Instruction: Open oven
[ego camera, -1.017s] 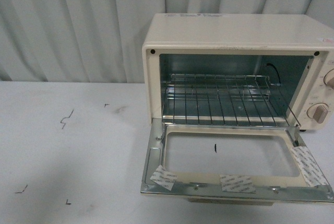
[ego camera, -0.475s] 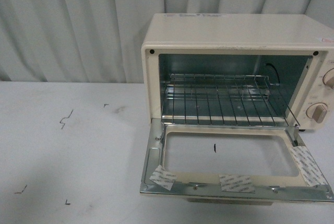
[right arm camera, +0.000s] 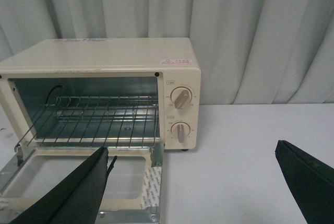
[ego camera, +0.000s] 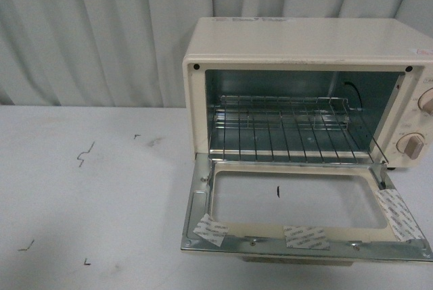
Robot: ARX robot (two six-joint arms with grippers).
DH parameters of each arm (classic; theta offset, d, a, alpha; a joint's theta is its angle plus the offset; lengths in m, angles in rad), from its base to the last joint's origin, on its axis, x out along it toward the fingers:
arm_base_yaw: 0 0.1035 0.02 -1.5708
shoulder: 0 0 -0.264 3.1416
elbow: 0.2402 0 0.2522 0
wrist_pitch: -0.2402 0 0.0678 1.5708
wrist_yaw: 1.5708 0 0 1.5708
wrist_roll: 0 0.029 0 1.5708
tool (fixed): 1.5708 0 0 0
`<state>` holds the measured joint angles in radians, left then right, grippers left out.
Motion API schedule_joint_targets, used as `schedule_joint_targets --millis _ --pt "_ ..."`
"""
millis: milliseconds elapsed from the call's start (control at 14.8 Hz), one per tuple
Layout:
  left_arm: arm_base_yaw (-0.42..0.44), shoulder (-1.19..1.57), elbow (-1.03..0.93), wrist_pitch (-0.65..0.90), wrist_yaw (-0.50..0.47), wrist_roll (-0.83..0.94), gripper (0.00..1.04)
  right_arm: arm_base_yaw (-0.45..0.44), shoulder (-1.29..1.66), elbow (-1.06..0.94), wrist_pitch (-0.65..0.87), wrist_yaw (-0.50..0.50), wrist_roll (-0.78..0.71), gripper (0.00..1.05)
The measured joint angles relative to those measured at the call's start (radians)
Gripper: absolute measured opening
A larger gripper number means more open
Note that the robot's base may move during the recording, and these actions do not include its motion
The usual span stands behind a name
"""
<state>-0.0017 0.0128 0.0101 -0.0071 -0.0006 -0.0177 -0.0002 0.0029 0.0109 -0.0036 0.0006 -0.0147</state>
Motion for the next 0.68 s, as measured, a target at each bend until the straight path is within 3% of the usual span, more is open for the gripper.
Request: schedule_joint_targets --millis 339,678 --pt "0.002 -0.006 0.000 0.003 0.000 0.000 0.03 0.000 0.000 0.000 0.000 -0.001 0.000 0.98" --pt "0.002 -0.006 0.000 0.004 0.000 0.000 0.61 0.000 0.000 0.000 0.000 -0.001 0.000 0.98"
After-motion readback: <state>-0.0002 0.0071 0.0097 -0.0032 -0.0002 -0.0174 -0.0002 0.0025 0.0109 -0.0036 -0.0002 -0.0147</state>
